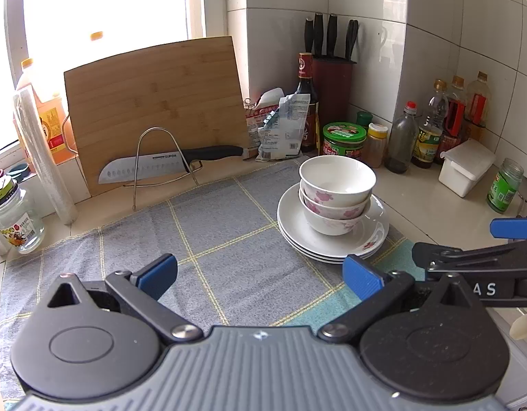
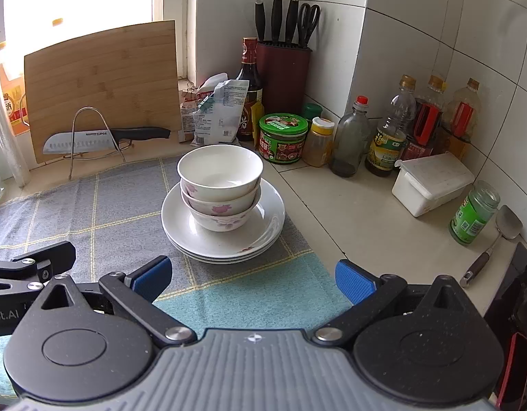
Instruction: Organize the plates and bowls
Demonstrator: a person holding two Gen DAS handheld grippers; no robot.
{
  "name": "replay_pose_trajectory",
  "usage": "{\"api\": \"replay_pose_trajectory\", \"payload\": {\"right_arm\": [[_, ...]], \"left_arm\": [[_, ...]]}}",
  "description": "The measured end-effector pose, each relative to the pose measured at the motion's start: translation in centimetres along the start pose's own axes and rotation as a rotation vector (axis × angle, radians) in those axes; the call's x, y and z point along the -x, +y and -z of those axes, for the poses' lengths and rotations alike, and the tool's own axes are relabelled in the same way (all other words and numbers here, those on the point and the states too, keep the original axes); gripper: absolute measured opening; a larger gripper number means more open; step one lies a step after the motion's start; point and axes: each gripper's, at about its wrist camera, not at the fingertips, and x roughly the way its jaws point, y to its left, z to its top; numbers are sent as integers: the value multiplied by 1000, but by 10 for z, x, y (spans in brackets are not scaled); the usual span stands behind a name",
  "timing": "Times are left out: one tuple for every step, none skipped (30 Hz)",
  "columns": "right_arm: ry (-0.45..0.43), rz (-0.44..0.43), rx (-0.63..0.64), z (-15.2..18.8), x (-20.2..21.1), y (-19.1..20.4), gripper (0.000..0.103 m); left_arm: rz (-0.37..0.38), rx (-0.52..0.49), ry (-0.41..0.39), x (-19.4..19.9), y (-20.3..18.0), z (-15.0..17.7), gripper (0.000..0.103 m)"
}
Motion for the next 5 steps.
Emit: {"api": "replay_pose_trajectory", "payload": {"right_arm": [[0,0,0,0,0,0,103],[0,-1,0,0,0,0,103],[-2,0,0,0,0,0,103],[-2,1,-1,0,0,0,103],[-2,2,0,0,1,0,103]], "left_arm": [[0,-1,0,0,0,0,102],[1,0,0,0,0,0,102],[2,1,0,0,0,0,102],[3,1,0,0,0,0,102],[3,2,1,0,0,0,102]]}}
